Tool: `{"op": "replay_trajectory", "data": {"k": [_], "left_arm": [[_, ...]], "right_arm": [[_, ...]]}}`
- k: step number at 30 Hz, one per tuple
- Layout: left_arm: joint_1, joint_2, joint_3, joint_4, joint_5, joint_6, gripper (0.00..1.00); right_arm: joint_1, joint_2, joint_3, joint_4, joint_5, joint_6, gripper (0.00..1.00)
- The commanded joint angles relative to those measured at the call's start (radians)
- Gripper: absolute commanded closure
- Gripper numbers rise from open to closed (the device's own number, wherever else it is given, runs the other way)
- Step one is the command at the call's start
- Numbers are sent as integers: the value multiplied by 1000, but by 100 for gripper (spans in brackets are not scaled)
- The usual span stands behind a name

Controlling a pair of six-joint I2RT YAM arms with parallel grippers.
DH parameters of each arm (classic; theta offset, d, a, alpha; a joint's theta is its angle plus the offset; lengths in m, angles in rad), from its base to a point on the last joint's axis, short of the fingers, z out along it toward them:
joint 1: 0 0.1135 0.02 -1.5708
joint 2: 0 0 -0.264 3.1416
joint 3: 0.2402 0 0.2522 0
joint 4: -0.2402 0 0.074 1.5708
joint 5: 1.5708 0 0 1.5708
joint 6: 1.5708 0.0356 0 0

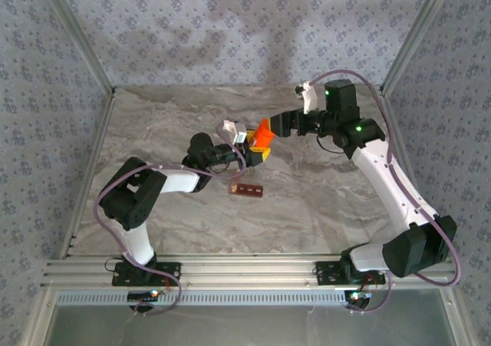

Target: Sort the pills into containers

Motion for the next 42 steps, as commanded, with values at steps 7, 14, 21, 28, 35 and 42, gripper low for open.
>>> {"op": "replay_trajectory", "data": {"k": [7,14,21,28,35,42], "left_arm": [[3,-32,31,-8,43,-19,100],[4,-34,32,-6,43,-21,100],[3,-35,31,-9,44,-22,100],[4,-38,28,-9,44,-23,100],[4,-49,33,-11,43,-10,100],[0,-80,22,-21,-17,32,100]], "right_arm": [[49,45,37,-2,26,-44,12],[61,68,45,-26,35,-51,16],[66,86,47,-49,34,-54,23],[67,94,37,-54,31,-51,42],[69,100,6,-26,33,22,53],[76,103,-53,49,69,216,56]]}}
